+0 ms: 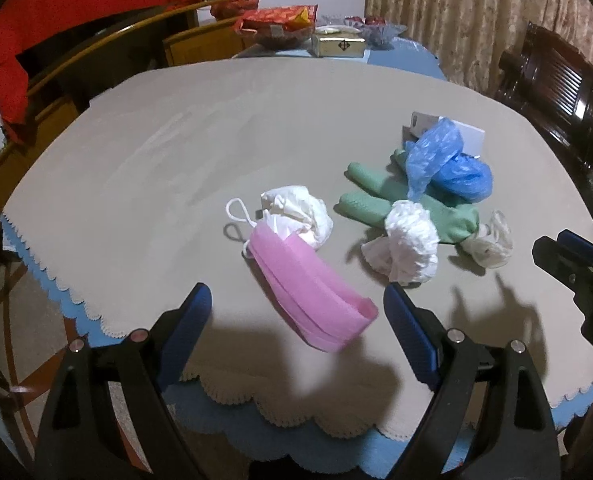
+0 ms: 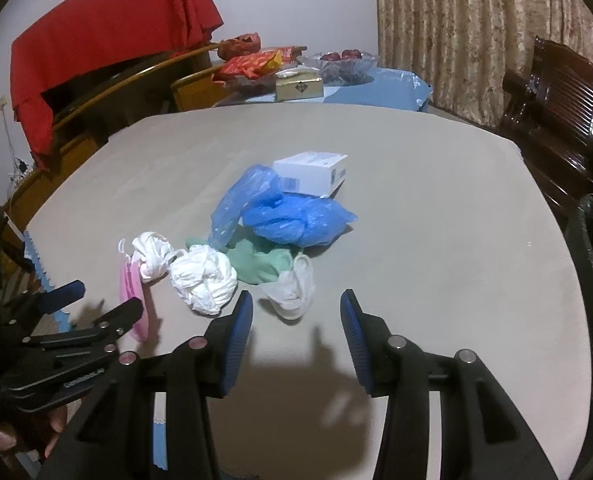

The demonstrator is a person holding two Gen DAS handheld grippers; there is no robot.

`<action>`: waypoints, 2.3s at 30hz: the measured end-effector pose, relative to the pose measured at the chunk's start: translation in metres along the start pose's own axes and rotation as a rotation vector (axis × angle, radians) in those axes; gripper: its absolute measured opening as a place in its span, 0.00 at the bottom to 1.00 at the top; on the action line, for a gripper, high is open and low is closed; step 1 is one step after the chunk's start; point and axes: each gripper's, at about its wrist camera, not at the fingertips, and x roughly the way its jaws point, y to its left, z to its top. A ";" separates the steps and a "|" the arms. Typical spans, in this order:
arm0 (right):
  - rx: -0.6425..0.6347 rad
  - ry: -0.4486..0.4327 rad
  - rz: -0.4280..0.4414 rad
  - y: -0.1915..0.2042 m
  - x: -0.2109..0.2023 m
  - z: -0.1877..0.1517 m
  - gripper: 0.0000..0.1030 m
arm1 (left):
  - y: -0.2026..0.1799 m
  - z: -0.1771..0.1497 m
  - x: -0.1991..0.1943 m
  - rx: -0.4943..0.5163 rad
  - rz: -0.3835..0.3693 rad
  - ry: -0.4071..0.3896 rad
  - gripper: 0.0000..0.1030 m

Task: Collect trash
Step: 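Grasp the pink mask with the left tool while the right grasps a white tissue, then carry the pink mask and white tissue to the black bin and release both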

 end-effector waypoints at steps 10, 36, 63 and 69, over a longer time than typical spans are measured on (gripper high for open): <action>-0.031 0.013 0.021 0.034 0.013 0.002 0.44 | 0.012 0.002 0.018 0.035 -0.062 0.028 0.61; -0.086 0.104 0.061 0.086 0.065 0.010 0.21 | 0.057 0.008 0.017 0.022 -0.081 -0.017 0.04; -0.045 -0.007 0.105 0.025 -0.030 0.028 0.13 | -0.015 0.019 -0.045 0.073 -0.103 -0.079 0.04; -0.011 -0.023 0.079 -0.007 -0.043 0.030 0.13 | -0.044 0.026 -0.059 0.084 -0.121 -0.096 0.04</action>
